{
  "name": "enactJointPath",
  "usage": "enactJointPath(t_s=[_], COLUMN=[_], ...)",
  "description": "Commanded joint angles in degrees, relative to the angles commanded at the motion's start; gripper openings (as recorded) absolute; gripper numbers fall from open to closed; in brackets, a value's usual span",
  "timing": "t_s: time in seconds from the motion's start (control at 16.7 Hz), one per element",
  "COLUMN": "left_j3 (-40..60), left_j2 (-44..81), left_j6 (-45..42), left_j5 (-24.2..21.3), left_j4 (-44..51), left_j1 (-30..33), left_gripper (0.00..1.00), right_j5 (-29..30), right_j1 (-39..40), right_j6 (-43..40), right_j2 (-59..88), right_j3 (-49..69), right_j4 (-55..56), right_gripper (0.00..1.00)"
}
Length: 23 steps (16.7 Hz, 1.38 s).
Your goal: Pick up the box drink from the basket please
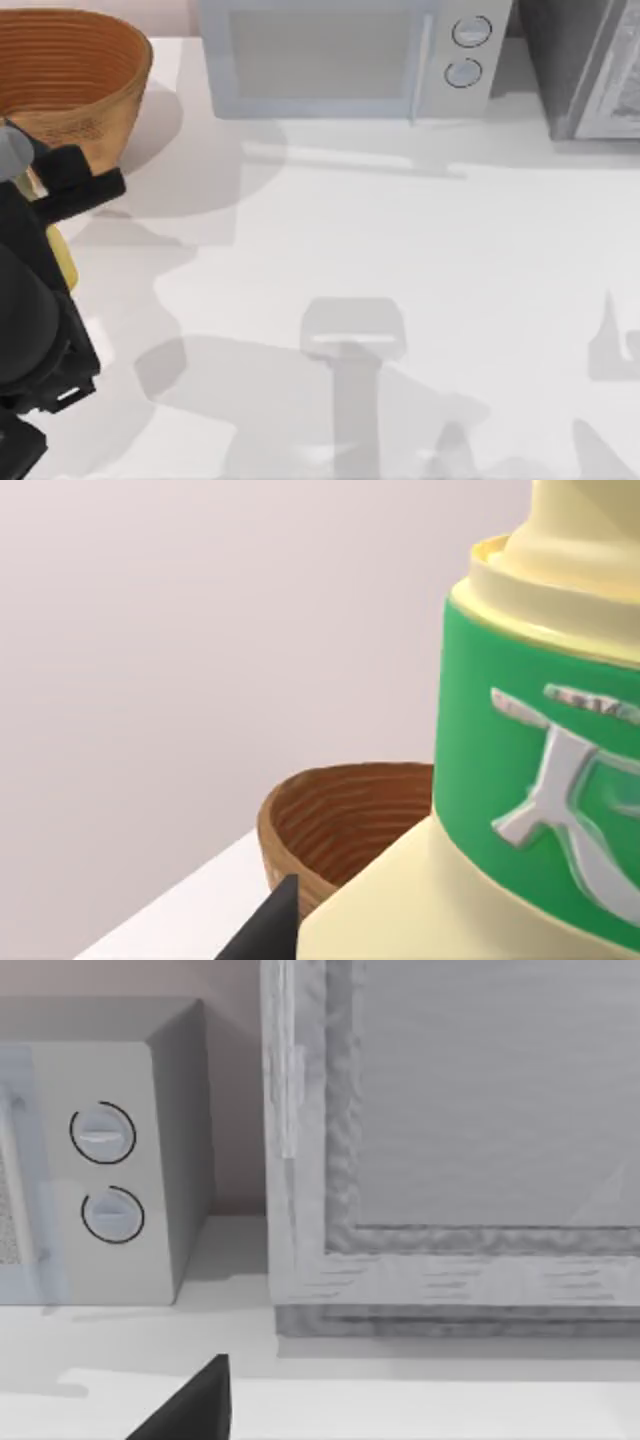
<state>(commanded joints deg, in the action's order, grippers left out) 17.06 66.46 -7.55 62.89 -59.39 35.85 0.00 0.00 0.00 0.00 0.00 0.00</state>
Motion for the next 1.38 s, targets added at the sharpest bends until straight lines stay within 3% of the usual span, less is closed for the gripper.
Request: enactJointPath(t_s=[0.24, 0.42, 0.78, 1.38], left_j3=[1.7, 2.0, 1.8, 1.0], left_j2=[10.3, 13.1, 14.0, 30.9], left_j6=[-0.8, -0.9, -0.7, 2.8], left_j5=[9.9, 12.8, 12.3, 2.3], left_j4=[-7.4, -9.5, -10.1, -24.6], left_j1=[5.4, 7.1, 6.3, -3.3], left_gripper=[0.0, 0.0, 0.0, 0.0], right_j5=[0.0, 0.0, 0.0, 0.0], right_j1=[0.0, 0.0, 0.0, 0.0], right_j6=[0.0, 0.0, 0.0, 0.0], right_j2=[0.0, 0.0, 0.0, 0.0], right_j3=[0.0, 0.0, 0.0, 0.0], right_j4=[0.0, 0.0, 0.0, 0.0], right_gripper=[1.0, 1.0, 1.0, 1.0])
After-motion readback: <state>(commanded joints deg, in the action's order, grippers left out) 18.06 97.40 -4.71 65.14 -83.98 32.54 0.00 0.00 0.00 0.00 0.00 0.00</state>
